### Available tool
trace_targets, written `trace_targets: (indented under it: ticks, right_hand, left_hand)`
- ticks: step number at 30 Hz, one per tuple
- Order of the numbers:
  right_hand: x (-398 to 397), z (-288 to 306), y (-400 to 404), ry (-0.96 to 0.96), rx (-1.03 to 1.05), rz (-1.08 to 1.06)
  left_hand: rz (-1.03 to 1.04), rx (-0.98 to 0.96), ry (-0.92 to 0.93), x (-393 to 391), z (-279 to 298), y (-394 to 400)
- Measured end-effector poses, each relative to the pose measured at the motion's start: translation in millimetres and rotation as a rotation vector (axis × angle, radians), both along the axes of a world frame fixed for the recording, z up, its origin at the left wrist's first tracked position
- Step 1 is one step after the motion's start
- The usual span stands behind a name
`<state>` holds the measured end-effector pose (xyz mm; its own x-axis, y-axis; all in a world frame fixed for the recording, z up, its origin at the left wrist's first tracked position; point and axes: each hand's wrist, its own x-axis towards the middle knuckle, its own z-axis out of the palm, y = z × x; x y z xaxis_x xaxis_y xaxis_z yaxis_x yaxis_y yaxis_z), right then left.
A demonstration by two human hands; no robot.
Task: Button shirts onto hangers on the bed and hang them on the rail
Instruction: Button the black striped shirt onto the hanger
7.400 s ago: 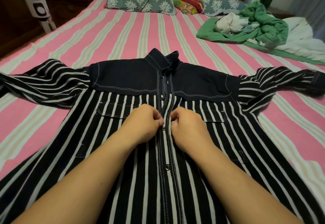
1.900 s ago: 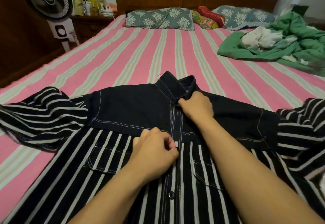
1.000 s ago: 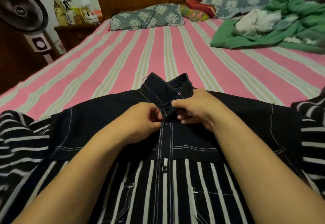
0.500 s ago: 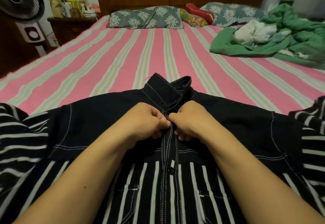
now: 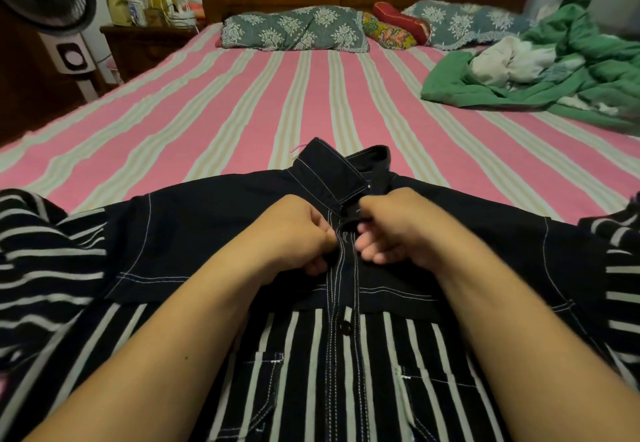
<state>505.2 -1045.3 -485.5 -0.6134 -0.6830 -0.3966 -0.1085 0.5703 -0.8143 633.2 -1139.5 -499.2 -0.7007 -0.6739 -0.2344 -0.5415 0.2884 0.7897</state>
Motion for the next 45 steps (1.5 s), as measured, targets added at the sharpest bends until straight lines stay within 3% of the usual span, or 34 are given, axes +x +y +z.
trace_targets:
  ticks: [2, 8, 11, 16, 20, 29, 33, 35, 42, 45]
  right_hand:
    - [-15, 12, 13, -0.101, -0.032, -0.008]
    - [-30, 22, 32, 0.058, 0.076, 0.067]
    - [-29, 21, 34, -0.006, 0.033, 0.159]
    - [-19, 11, 22, -0.198, -0.115, 0.091]
    - [-12, 9, 18, -0.318, -0.202, 0.052]
    - [3, 4, 7, -0.103, -0.196, 0.060]
    - [16, -8, -1, 0.186, -0.113, 0.071]
    - [16, -12, -2, 0.235, -0.097, 0.059]
    - [-2, -9, 5, -0.242, -0.196, 0.066]
    - [-7, -7, 7, -0.331, -0.192, 0.106]
  left_hand:
    - [-0.022, -0.036, -0.032, 1, 1, -1]
    - [-0.105, -0.302, -0.091, -4, -3, 6]
    - [-0.071, -0.173, -0.058, -2, -1, 4]
    - [0.040, 0.210, 0.106, 1, 9, 1]
    - [0.052, 0.263, 0.193, 1, 10, 1]
    - [0.064, 0.271, 0.188, -1, 4, 1]
    - [0.067, 0.266, 0.183, -1, 2, 2]
    - [0.077, 0.315, 0.194, 0, 3, -1]
    - [0.066, 0.437, 0.216, 4, 6, -6]
    - [0.064, 0.411, 0.209, 3, 6, -5]
